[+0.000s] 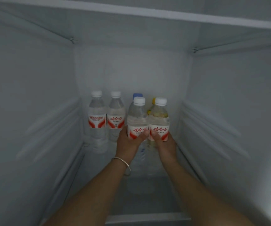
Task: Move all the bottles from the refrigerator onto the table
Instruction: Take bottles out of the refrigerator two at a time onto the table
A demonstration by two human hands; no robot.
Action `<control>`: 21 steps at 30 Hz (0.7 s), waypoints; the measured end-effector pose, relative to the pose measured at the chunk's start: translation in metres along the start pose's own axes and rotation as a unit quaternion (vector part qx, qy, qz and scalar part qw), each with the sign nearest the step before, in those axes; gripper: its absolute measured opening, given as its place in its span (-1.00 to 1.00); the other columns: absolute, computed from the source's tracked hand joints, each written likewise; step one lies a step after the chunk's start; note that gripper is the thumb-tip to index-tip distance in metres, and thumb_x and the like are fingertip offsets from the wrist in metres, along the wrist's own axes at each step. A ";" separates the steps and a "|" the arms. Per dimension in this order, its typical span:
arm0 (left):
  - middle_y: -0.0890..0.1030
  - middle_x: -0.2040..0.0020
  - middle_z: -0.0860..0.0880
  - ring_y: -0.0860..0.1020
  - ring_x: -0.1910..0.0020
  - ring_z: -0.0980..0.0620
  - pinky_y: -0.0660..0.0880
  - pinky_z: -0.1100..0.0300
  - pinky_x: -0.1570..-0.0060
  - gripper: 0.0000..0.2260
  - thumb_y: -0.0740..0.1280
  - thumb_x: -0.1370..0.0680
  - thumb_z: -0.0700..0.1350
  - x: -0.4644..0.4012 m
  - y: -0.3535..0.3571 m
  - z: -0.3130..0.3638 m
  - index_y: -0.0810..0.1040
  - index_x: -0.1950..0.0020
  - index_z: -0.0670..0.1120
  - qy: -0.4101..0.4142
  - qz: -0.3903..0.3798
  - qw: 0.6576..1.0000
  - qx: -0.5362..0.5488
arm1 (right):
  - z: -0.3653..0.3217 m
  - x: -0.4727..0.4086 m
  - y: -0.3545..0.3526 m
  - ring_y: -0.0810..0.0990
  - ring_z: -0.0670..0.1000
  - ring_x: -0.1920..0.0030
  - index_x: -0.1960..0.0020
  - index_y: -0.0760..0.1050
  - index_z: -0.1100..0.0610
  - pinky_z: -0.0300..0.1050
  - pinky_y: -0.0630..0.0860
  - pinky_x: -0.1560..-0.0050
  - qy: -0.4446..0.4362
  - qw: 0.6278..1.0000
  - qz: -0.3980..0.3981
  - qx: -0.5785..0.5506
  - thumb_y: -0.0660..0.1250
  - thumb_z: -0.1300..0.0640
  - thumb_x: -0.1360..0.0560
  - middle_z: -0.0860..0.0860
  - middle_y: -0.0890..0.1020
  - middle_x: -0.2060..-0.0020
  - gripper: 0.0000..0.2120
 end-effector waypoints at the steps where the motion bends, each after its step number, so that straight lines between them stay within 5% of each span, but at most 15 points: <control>1: 0.64 -0.05 0.13 0.61 0.00 0.27 0.53 0.34 0.01 -0.59 0.52 -0.35 0.00 0.004 -0.003 0.000 0.51 -0.15 0.13 -0.010 0.009 1.000 -0.001 | -0.004 0.005 0.001 0.65 -0.03 0.00 -0.08 0.52 -0.01 0.02 0.59 -0.09 0.000 1.000 -0.004 -0.003 0.48 -0.20 -0.27 -0.04 0.67 0.02 -0.53; 7: 0.65 -0.08 0.11 0.62 0.01 0.27 0.53 0.39 0.07 -0.50 0.51 -0.34 0.01 0.039 -0.021 0.030 0.49 -0.25 0.04 -0.013 0.020 1.000 0.018 | -0.038 0.051 0.006 0.68 0.05 0.01 -0.09 0.52 0.03 0.12 0.61 -0.03 -0.032 0.999 -0.006 -0.026 0.44 -0.34 -0.15 0.03 0.69 0.02 -0.35; 13: 0.68 -0.01 0.05 0.65 0.06 0.17 0.55 0.29 0.09 -0.45 0.51 -0.23 0.13 0.112 -0.042 0.074 0.54 -0.16 -0.03 -0.016 0.000 0.999 0.040 | -0.087 0.148 -0.007 0.65 -0.26 0.28 0.07 0.55 0.06 -0.42 0.50 0.33 -0.094 0.994 0.038 -0.033 0.40 0.18 -0.46 -0.05 0.67 0.21 -0.92; 17: 0.69 0.08 0.09 0.65 0.12 0.18 0.55 0.28 0.13 -0.56 0.53 -0.27 0.12 0.180 -0.053 0.086 0.55 -0.08 0.01 -0.047 -0.052 0.997 0.024 | -0.095 0.232 -0.030 0.62 -0.32 0.26 0.13 0.56 -0.06 -0.49 0.48 0.27 -0.090 0.989 0.117 0.013 0.44 0.03 -0.41 -0.18 0.65 0.26 -0.93; 21: 0.68 0.17 0.07 0.64 0.19 0.16 0.54 0.34 0.20 -0.65 0.53 -0.29 0.09 0.251 -0.058 0.095 0.58 0.02 -0.02 -0.076 -0.106 0.991 0.016 | -0.094 0.311 -0.054 0.64 -0.24 0.15 0.03 0.56 -0.04 -0.34 0.54 0.13 -0.049 0.981 0.181 0.052 0.41 -0.26 -0.28 -0.11 0.67 0.15 -0.62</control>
Point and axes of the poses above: each hand's wrist, its own x-axis away from the middle knuckle, its own y-axis out of the palm, z = x × y, the point moved 5 cm from there along -x, towards the middle knuckle
